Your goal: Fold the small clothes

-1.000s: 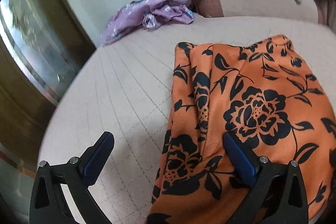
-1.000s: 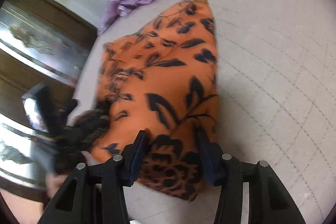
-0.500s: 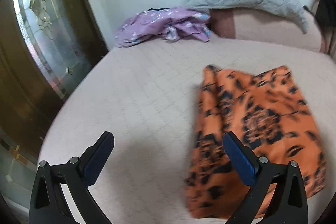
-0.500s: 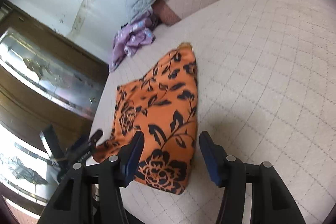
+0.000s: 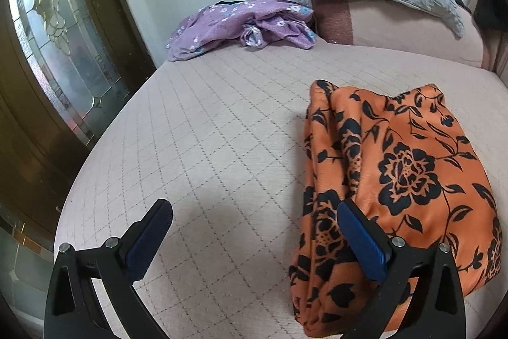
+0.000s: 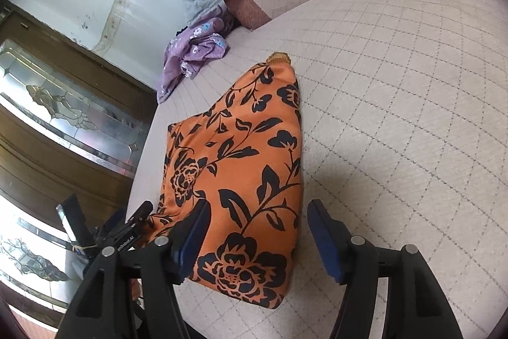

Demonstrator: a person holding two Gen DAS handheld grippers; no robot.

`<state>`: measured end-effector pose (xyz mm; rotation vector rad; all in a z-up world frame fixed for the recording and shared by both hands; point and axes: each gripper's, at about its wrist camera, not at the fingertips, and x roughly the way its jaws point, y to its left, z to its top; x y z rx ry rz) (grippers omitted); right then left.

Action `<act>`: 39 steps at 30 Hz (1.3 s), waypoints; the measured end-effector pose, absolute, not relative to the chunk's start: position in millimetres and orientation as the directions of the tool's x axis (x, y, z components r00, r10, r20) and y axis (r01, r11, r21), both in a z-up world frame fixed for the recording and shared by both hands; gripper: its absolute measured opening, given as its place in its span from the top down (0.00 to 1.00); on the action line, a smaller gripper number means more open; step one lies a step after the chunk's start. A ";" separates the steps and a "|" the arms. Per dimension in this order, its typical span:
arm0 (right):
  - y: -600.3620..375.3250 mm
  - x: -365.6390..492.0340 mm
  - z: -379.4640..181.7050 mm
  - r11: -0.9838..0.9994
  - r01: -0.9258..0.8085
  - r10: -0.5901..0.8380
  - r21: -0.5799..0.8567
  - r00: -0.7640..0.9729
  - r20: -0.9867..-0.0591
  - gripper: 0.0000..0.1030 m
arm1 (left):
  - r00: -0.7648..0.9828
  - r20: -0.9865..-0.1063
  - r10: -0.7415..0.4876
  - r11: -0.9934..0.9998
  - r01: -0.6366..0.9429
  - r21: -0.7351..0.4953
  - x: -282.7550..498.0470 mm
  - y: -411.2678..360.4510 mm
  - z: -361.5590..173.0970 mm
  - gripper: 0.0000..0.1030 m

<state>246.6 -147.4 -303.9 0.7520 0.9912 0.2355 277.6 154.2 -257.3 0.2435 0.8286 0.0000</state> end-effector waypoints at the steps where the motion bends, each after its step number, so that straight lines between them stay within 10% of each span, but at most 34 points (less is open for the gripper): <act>1: -146.1 247.9 -305.0 0.731 0.148 0.503 0.666 0.544 -0.672 0.35 | 0.679 -0.728 0.093 0.971 0.099 0.216 276.7 152.8 -257.0 0.00; 22: -124.4 254.8 -303.2 0.709 -0.004 0.580 0.705 0.571 -0.580 0.34 | 0.649 -0.755 0.089 0.962 0.139 0.234 283.8 133.8 -268.0 0.00; 28: -104.9 269.7 -330.6 0.776 0.057 0.540 0.628 0.455 -0.709 0.34 | 0.595 -0.801 0.070 0.972 0.140 0.188 291.6 135.9 -280.7 0.00; 39: -116.7 312.4 -299.2 0.678 0.017 0.603 0.735 0.559 -0.569 0.36 | 0.582 -0.813 -0.007 1.000 0.022 0.007 334.1 153.1 -266.8 0.00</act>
